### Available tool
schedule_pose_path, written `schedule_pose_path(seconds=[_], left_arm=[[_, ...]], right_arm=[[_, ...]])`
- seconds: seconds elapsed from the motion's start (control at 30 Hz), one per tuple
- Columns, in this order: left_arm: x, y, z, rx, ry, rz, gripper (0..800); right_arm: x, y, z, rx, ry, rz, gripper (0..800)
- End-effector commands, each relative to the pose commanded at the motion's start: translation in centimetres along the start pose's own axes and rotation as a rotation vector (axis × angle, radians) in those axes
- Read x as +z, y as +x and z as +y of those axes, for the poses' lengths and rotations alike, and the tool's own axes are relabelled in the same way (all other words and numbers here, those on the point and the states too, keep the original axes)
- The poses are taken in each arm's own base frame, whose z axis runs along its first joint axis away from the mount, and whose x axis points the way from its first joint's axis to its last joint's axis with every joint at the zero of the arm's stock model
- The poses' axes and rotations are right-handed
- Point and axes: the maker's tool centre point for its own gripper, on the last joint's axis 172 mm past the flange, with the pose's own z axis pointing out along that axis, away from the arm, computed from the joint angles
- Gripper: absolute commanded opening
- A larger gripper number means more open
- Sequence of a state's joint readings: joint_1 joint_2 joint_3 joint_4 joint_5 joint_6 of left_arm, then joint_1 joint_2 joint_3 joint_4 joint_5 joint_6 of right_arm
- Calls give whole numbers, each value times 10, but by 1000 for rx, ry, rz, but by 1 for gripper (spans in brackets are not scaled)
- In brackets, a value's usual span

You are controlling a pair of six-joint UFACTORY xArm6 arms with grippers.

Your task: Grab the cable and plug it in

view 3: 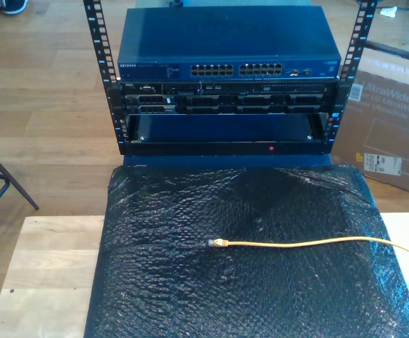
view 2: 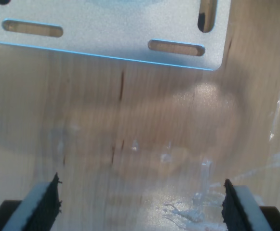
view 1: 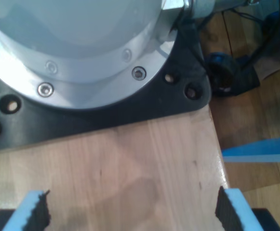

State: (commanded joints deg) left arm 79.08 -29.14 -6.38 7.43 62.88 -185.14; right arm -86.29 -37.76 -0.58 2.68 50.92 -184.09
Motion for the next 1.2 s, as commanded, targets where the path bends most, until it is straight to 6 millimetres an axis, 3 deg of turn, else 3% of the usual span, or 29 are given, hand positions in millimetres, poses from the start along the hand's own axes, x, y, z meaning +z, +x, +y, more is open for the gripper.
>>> schedule_pose_path(seconds=[0.83,1.0,1.2], left_arm=[[0,1,0,3,-1,7,800],[-21,-4,2,-14,6,-3,800],[-33,-1,1,-23,18,13,800]], right_arm=[[-5,-3,0,1,-1,-3,799],[-24,-9,1,3,-5,-20,800],[-67,-9,13,26,-53,20,799]])
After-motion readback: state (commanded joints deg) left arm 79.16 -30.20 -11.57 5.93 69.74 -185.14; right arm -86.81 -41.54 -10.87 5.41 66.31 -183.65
